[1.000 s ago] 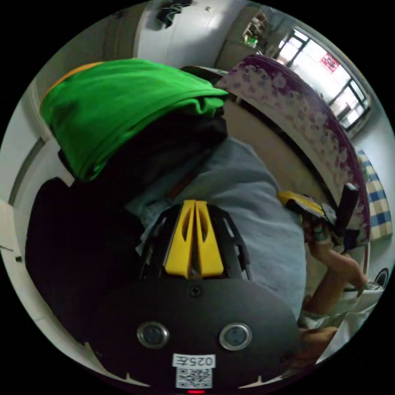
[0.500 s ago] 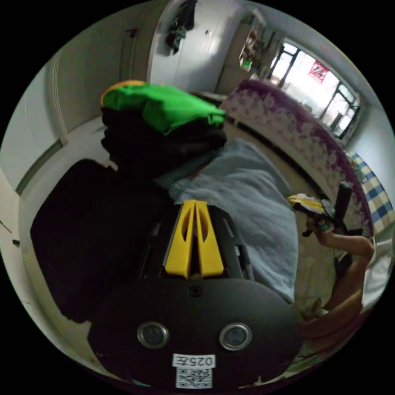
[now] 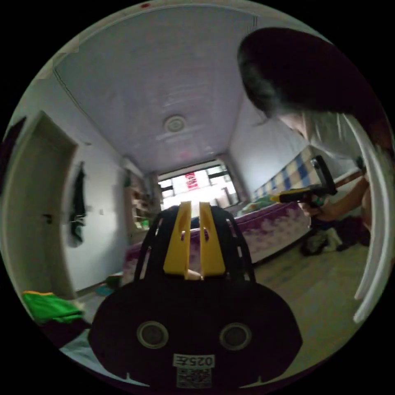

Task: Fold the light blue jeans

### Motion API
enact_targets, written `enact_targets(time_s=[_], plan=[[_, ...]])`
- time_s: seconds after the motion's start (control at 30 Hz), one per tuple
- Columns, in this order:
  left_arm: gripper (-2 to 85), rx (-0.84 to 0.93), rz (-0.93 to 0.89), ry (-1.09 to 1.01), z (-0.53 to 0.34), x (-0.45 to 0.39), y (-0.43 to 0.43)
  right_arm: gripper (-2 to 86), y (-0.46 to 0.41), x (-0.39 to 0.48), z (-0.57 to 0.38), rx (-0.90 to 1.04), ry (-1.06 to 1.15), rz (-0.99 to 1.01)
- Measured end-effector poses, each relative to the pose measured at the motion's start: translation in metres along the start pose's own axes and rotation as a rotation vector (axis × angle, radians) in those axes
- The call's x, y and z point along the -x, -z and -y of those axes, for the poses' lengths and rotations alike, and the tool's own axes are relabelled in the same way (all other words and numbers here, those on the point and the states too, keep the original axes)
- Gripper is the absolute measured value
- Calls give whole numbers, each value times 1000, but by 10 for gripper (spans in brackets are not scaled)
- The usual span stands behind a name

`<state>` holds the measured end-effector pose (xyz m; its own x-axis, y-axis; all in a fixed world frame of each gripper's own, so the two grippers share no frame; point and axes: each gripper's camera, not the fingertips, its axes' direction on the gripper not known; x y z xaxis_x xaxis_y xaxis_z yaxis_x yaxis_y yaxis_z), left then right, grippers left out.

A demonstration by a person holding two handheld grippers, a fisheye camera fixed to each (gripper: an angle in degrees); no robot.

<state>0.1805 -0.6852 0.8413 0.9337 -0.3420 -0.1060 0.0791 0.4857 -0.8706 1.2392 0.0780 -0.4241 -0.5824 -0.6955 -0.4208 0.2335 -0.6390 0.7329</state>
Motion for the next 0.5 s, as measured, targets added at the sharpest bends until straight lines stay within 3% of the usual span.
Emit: enact_targets(time_s=[0.07, 0.17, 0.3, 0.37, 0.47, 0.5], plan=[[23, 23, -293, 77, -33, -79, -71, 1, 60, -20, -80, 38, -164, -248], [55, 119, -698, 131, -71, -198, -165, 38, 118, -41, -198, 194, -416, -443], [64, 314, -924, 29, -112, -356, -263, 83, 204, -40, -321, 190, -588, -628], [81, 564, -1066, 28, -147, -460, -330, 121, 246, -52, -392, 234, -676, -747], [95, 864, -1160, 37, -206, -582, -399, 141, 275, -96, -473, 266, -806, -745], [98, 883, -1166, 22, -218, -605, -409, 142, 279, -108, -489, 270, -843, -747]])
